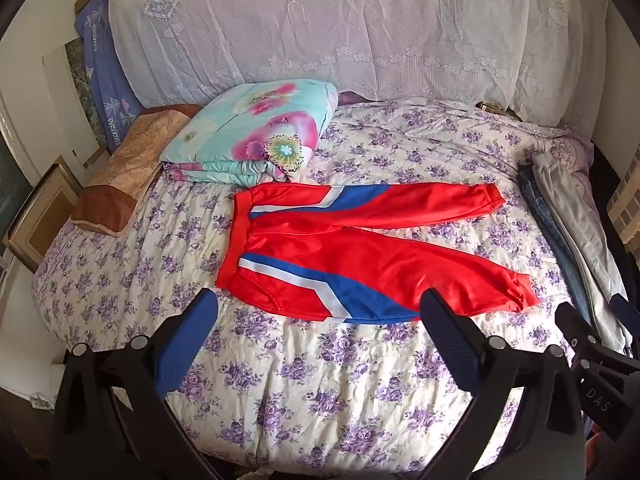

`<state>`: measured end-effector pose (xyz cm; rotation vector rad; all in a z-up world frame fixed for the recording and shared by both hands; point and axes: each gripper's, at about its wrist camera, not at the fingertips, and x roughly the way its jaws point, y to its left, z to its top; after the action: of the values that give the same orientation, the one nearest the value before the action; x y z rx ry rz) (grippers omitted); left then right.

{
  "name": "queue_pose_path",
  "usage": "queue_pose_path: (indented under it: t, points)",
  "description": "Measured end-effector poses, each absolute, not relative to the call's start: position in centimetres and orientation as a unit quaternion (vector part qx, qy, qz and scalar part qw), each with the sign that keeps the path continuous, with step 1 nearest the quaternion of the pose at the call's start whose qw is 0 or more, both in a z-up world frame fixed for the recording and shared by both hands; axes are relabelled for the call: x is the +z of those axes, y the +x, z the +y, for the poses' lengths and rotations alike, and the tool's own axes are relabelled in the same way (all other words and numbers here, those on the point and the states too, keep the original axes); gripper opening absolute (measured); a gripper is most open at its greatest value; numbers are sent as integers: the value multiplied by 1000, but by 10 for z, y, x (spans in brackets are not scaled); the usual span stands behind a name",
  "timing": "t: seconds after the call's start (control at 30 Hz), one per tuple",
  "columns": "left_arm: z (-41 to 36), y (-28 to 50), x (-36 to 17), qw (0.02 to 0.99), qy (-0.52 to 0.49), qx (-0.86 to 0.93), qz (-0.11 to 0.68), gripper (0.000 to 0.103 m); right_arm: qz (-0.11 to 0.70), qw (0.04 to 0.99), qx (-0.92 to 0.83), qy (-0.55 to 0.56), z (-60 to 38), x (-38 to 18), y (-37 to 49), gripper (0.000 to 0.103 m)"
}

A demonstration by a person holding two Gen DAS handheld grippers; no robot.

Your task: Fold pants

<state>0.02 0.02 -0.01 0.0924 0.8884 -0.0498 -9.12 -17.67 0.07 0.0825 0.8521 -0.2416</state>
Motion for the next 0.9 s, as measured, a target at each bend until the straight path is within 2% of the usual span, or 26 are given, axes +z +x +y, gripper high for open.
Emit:
queue_pose_path:
  t: [0.9]
  points:
    - [-4, 2, -3, 901, 53, -20, 430, 98, 414, 902, -115, 43, -177, 0, -91, 100]
